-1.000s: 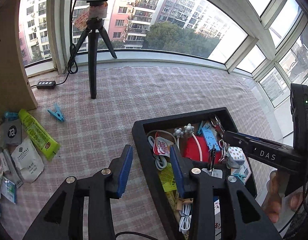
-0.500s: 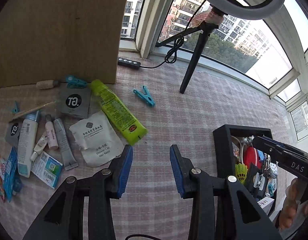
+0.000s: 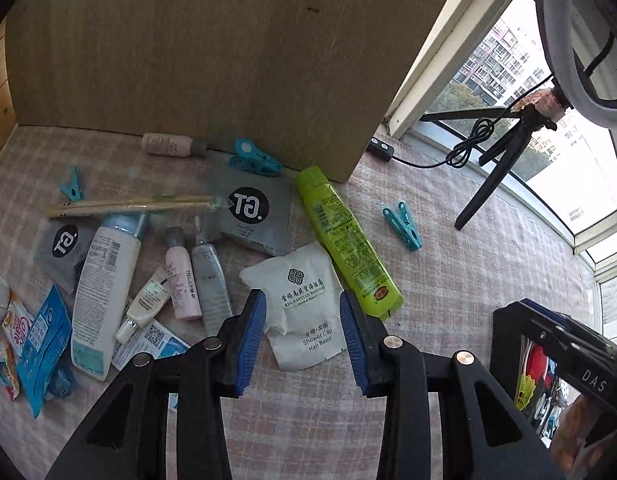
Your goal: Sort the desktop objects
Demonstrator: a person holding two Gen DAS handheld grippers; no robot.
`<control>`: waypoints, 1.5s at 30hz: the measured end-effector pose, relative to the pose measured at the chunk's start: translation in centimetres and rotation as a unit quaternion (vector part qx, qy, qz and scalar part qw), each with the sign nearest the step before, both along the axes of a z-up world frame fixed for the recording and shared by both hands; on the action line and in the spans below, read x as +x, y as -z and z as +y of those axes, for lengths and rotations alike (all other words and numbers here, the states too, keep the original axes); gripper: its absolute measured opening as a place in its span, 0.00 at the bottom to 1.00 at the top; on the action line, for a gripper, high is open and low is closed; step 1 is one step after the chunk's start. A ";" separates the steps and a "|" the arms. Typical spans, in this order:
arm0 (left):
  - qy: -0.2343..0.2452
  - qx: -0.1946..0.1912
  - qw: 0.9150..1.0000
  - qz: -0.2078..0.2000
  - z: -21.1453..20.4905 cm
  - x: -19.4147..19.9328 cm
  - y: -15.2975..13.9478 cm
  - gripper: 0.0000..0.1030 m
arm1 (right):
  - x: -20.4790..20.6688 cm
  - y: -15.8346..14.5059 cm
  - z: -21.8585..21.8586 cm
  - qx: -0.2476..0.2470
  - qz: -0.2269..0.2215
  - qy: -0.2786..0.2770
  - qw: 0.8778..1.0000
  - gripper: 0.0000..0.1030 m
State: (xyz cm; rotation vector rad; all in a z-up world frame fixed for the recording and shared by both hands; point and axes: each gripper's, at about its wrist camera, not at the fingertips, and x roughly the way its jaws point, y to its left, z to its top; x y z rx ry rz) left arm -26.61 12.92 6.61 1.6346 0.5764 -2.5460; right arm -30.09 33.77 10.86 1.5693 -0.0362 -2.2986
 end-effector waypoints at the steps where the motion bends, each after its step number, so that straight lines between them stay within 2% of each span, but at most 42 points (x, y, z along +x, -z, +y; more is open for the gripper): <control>1: -0.004 0.004 1.000 -0.001 -0.2 -0.6 0.2 0.34 | -0.3 0.4 -0.8 -0.001 -0.001 -0.007 1.000 0.37; 12: -0.016 0.018 0.999 -0.034 -0.2 -7.4 4.2 0.34 | -3.0 6.6 -6.9 0.017 -0.029 -0.048 0.998 0.37; 17: -0.015 0.030 0.998 -0.047 0.2 -9.2 5.5 0.34 | -3.4 7.8 -9.1 0.041 -0.027 -0.079 0.996 0.38; 19: -0.016 0.031 0.998 -0.050 0.3 -9.6 5.9 0.37 | -3.5 7.8 -9.7 0.044 -0.019 -0.089 0.995 0.44; 22: -0.022 0.042 0.998 -0.047 0.3 -10.0 6.3 0.39 | -3.8 8.0 -10.2 0.044 -0.018 -0.092 0.995 0.45; 25: -0.018 0.036 0.998 -0.045 0.8 -10.6 6.3 0.42 | -3.9 8.0 -10.2 0.040 -0.015 -0.084 0.995 0.45; 28: -0.029 0.053 0.997 -0.044 0.8 -11.0 6.4 0.43 | -4.0 8.0 -9.5 0.023 -0.024 -0.077 0.996 0.41; 32: -0.012 0.036 0.999 -0.037 2.3 -11.2 6.4 0.42 | -3.5 8.0 -8.8 0.016 -0.033 -0.070 0.997 0.29; 33: -0.008 0.034 0.999 -0.036 2.7 -11.2 6.5 0.34 | -3.3 8.0 -8.6 0.012 -0.037 -0.069 0.997 0.28; 40: 0.012 0.063 0.997 -0.030 4.8 -9.8 6.7 0.29 | -1.6 8.1 -6.8 -0.003 -0.052 -0.050 0.997 0.20; 42: 0.017 0.077 0.996 -0.035 5.4 -9.1 6.8 0.22 | -0.9 8.1 -6.4 -0.006 -0.056 -0.041 0.998 0.19; 45: 0.029 0.077 0.996 -0.029 6.7 -7.7 6.7 0.21 | 0.1 8.2 -5.5 -0.018 -0.066 -0.034 0.997 0.17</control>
